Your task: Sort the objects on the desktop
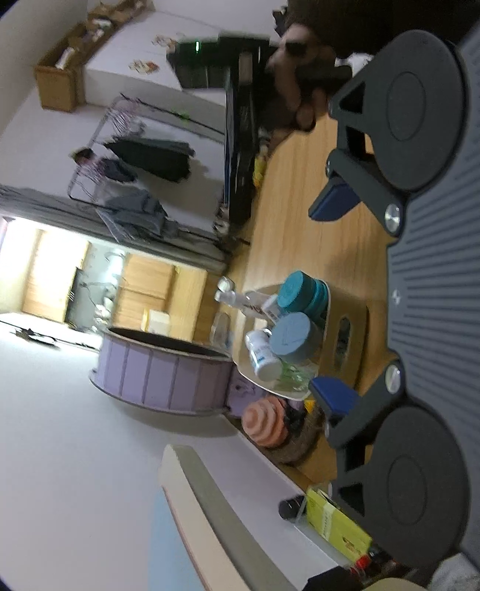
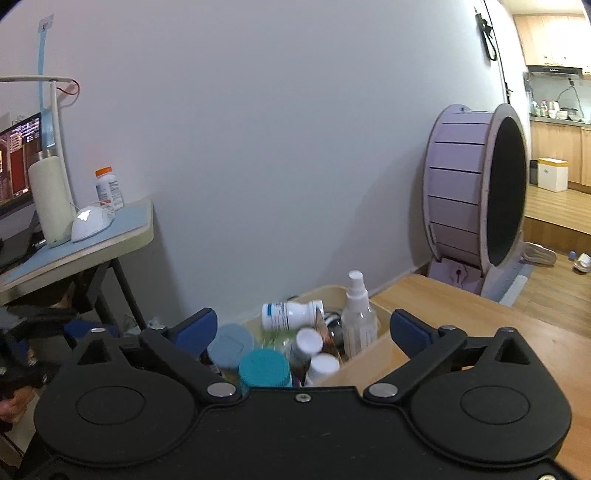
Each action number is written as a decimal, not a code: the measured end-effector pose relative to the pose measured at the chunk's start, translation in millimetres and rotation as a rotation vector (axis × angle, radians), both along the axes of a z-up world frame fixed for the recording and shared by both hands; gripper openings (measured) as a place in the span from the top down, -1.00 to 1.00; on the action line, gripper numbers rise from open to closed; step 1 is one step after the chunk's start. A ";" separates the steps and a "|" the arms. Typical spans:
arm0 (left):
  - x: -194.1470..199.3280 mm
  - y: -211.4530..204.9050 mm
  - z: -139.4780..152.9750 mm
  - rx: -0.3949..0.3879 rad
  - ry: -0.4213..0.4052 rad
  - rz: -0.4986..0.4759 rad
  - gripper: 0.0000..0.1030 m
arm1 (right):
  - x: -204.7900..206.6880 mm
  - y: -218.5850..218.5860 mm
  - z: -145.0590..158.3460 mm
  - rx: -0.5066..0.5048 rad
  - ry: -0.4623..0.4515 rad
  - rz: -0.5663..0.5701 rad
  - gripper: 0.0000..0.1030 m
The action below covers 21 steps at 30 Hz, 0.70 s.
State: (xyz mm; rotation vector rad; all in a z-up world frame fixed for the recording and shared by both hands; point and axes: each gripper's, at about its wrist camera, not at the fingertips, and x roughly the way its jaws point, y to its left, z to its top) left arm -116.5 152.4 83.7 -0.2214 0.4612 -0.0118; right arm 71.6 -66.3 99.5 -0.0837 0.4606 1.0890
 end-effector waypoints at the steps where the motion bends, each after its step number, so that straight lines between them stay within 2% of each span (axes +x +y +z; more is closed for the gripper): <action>1: 2.3 -1.7 0.9 0.007 0.013 0.006 -0.88 | -2.5 -1.1 -0.1 -0.006 0.004 -0.001 -0.99; 6: 11.6 -9.6 4.4 0.035 0.063 0.019 -0.96 | -11.4 2.1 -0.1 -0.071 0.011 -0.001 -0.99; 12: 26.4 -21.0 3.8 0.153 0.151 0.062 -1.00 | -15.6 12.4 3.3 -0.148 0.019 0.000 -0.99; 21: 37.9 -6.0 8.9 0.085 0.222 0.086 -1.00 | -11.1 27.0 12.3 -0.252 0.012 0.013 -0.99</action>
